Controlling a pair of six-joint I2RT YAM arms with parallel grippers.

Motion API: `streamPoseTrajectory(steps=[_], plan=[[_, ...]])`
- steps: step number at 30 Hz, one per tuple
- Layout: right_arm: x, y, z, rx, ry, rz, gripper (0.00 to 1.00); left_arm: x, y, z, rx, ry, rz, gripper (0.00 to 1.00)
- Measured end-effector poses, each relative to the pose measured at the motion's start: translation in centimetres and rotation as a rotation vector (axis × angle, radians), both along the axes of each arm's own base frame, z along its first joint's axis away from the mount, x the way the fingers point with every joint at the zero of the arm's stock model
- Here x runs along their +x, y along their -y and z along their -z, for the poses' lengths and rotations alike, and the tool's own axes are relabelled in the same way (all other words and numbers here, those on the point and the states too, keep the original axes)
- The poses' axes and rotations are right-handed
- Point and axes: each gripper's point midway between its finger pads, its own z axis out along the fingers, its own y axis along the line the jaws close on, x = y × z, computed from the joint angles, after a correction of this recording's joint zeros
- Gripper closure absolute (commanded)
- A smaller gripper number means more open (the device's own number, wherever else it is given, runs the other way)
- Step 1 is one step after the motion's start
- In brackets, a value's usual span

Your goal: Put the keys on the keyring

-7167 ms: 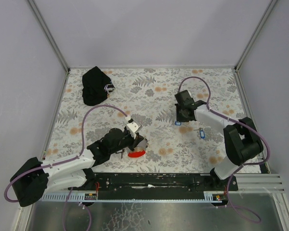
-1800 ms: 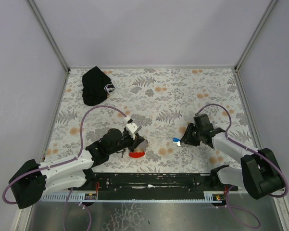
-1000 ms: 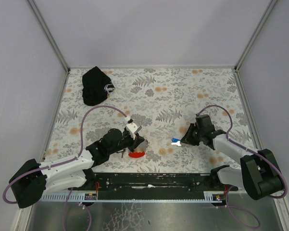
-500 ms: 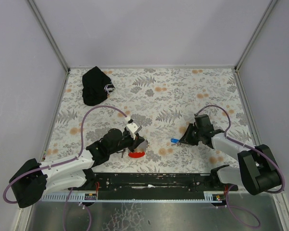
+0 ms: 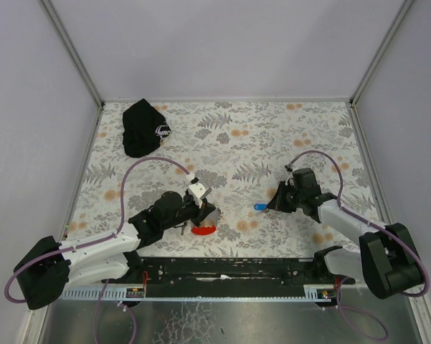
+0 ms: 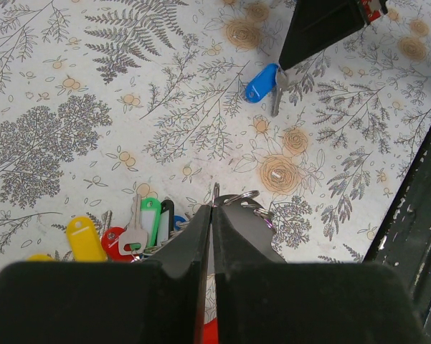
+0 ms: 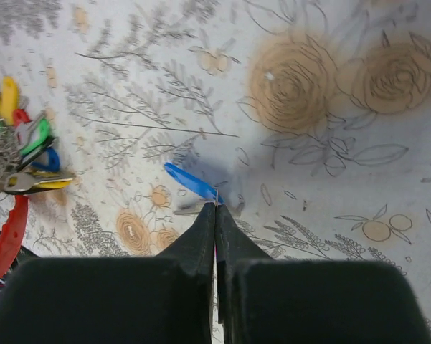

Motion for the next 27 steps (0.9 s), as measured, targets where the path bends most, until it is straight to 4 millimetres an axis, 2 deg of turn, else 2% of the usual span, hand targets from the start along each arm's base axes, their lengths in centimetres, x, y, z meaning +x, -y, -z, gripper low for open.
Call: streamPoseTrajectory(steps=[7, 13, 20, 27], plan=[[1.8, -0.9, -3.5, 0.018, 0.235, -0.141, 1.0, 0.0, 0.0, 0.0, 0.0, 0.001, 0.0, 1.0], [2.4, -2.1, -5.5, 0.038, 0.388, -0.283, 1.0, -0.2, 0.2, -0.1, -0.006, 0.007, 0.018, 1.0], [3.6, -3.9, -9.8, 0.1, 0.643, -0.411, 1.0, -1.1, 0.3, 0.5, -0.011, 0.025, 0.077, 1.0], [3.2, -6.2, -11.4, 0.193, 0.687, -0.588, 1.0, -1.0, 0.8, -0.1, -0.03, 0.076, 0.109, 1.0]])
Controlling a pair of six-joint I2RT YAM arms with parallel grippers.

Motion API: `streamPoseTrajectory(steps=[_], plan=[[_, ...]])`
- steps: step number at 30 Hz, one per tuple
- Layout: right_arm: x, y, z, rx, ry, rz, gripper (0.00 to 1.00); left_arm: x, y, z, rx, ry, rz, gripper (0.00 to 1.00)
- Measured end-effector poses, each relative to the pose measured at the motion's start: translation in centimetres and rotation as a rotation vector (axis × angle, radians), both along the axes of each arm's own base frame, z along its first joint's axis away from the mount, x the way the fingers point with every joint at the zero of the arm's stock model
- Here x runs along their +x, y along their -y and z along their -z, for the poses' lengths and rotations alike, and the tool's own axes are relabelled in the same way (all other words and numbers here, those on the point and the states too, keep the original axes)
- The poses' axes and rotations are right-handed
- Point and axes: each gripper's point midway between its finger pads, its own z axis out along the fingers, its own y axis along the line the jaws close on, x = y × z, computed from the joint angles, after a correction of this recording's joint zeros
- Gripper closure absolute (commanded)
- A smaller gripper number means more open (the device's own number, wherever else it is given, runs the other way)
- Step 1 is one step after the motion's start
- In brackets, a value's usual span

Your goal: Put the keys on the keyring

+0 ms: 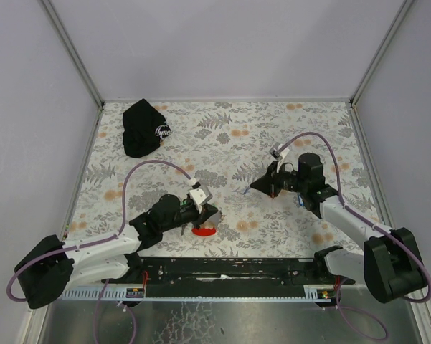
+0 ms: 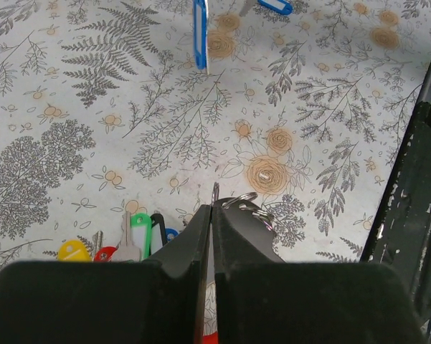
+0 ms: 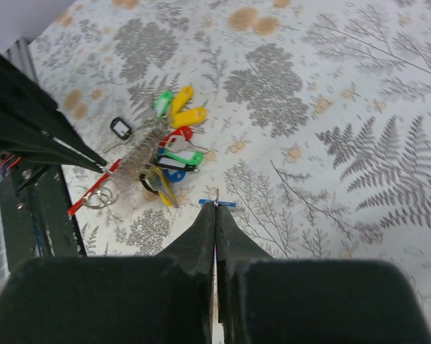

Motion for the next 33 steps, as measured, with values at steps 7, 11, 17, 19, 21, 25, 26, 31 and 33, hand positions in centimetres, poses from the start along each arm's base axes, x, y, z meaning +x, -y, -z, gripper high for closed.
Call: streamPoseTrajectory(steps=[7, 11, 17, 19, 21, 25, 26, 31, 33], plan=[[-1.0, -1.2, -1.2, 0.037, 0.063, -0.141, 1.0, 0.1, 0.1, 0.3, 0.017, 0.023, 0.015, 1.0], [-1.8, -1.7, -2.2, 0.034, 0.155, -0.197, 1.0, 0.0, 0.2, 0.3, 0.03, 0.039, 0.037, 1.0], [-5.4, -4.6, -1.9, -0.048, 0.302, -0.362, 1.0, 0.1, 0.8, -0.2, 0.045, 0.076, 0.081, 1.0], [-6.2, -5.0, -1.7, -0.069, 0.332, -0.398, 1.0, -0.2, 0.9, -0.1, 0.048, 0.082, 0.1, 1.0], [-6.6, -5.1, -1.4, -0.092, 0.353, -0.415, 1.0, -0.4, 1.0, -0.1, 0.051, 0.086, 0.121, 1.0], [-7.9, -5.5, -0.2, -0.145, 0.362, -0.462, 1.0, -1.0, 1.3, 1.0, 0.076, 0.071, 0.169, 1.0], [-8.3, -5.6, 0.2, -0.16, 0.361, -0.476, 1.0, -1.2, 1.4, 1.4, 0.085, 0.066, 0.182, 1.0], [-9.1, -5.9, 1.2, -0.205, 0.364, -0.502, 1.0, -2.0, 1.6, 2.3, 0.11, 0.071, 0.242, 1.0], [-9.3, -6.0, 1.5, -0.216, 0.362, -0.511, 1.0, -2.2, 1.8, 2.1, 0.106, 0.084, 0.264, 1.0]])
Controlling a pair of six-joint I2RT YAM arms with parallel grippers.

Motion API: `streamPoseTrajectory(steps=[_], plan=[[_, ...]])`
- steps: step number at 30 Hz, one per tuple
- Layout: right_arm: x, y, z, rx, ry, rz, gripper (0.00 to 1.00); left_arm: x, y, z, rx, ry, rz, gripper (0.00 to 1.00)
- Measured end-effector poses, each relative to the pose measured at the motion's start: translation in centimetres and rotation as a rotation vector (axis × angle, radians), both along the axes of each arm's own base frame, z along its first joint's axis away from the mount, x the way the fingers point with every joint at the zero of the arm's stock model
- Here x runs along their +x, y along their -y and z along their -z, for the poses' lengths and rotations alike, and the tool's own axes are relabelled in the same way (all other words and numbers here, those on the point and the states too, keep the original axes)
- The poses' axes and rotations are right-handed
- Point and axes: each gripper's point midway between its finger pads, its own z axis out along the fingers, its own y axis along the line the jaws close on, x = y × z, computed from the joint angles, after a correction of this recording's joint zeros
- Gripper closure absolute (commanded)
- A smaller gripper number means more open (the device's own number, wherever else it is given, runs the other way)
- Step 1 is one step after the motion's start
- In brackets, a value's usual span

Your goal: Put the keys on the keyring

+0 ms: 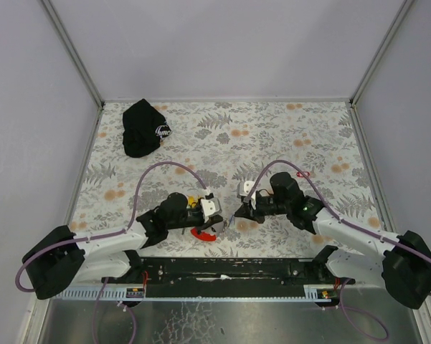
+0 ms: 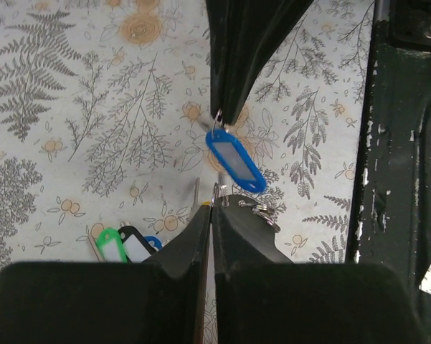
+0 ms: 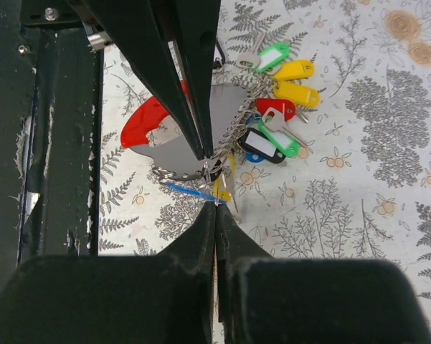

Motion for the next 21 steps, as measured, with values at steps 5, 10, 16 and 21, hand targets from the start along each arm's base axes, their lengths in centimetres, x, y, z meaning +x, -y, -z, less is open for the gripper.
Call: streamPoseTrajectory(steps=[5, 10, 16, 21], plan=[[-0.4, -0.4, 1.3, -0.039, -0.006, -0.015, 1.0, -0.5, 0.2, -1.2, -0.033, 0.026, 0.035, 1.0], [-0.4, -0.7, 1.7, -0.046, -0.006, -0.013, 1.0, -0.7, 0.1, -1.5, -0.048, 0.036, 0.043, 1.0], [-0.4, -1.0, 1.9, -0.037, -0.053, 0.01, 1.0, -0.7, 0.1, -1.4, -0.045, 0.034, 0.042, 1.0], [-0.4, -0.6, 2.4, -0.048, -0.068, 0.044, 1.0, -0.7, 0.1, -1.4, -0.045, 0.034, 0.042, 1.0]])
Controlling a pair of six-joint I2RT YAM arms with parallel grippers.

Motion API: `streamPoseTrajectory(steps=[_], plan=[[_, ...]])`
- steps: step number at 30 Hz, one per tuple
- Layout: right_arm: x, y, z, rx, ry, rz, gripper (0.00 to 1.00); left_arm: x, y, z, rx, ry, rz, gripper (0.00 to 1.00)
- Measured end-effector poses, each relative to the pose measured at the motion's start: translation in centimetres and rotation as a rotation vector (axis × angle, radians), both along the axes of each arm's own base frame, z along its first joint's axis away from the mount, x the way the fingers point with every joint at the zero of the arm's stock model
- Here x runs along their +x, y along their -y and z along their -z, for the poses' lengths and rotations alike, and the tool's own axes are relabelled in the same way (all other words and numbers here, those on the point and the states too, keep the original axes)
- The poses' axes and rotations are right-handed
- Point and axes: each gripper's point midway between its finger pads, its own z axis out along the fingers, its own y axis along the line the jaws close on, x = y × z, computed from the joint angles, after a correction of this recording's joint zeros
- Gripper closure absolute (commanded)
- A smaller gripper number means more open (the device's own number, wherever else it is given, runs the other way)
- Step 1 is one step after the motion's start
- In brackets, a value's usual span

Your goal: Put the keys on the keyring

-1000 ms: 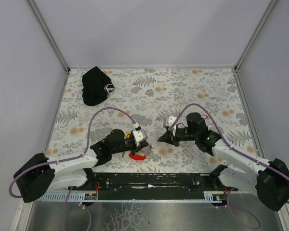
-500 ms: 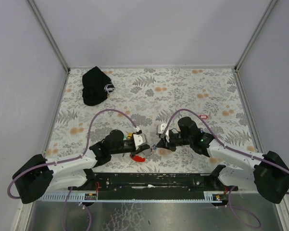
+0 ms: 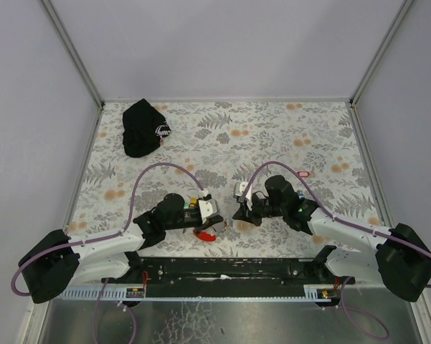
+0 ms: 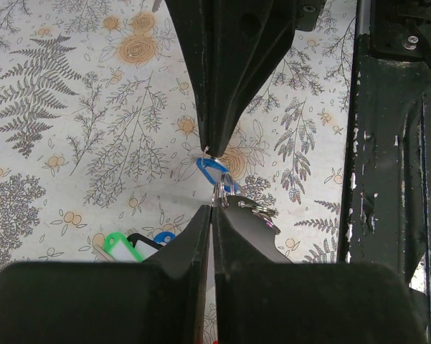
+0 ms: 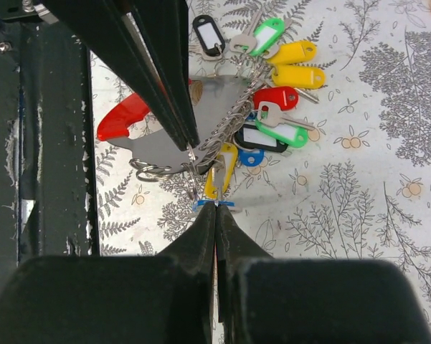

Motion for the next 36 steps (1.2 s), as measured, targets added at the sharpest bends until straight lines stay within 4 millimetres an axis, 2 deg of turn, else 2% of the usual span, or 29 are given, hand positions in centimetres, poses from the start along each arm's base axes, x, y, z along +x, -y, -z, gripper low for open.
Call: streamPoseTrajectory(steps=[8, 15, 22, 36], plan=[[0.3, 0.8, 0.5, -0.052, 0.04, 0.003, 1.0, 0.0, 0.0, 0.1, 0.003, -0.003, 0.002, 1.0], [0.1, 0.6, -0.8, -0.018, 0.171, -0.084, 1.0, 0.0, 0.0, 0.2, 0.004, -0.004, 0.003, 1.0], [-0.6, 0.1, -0.9, -0.009, 0.245, -0.178, 1.0, -0.2, 0.1, 0.2, 0.002, -0.007, 0.011, 1.0], [-1.4, -0.2, 0.1, -0.031, 0.286, -0.267, 1.0, -0.5, 0.2, 0.1, -0.002, -0.01, 0.028, 1.0]])
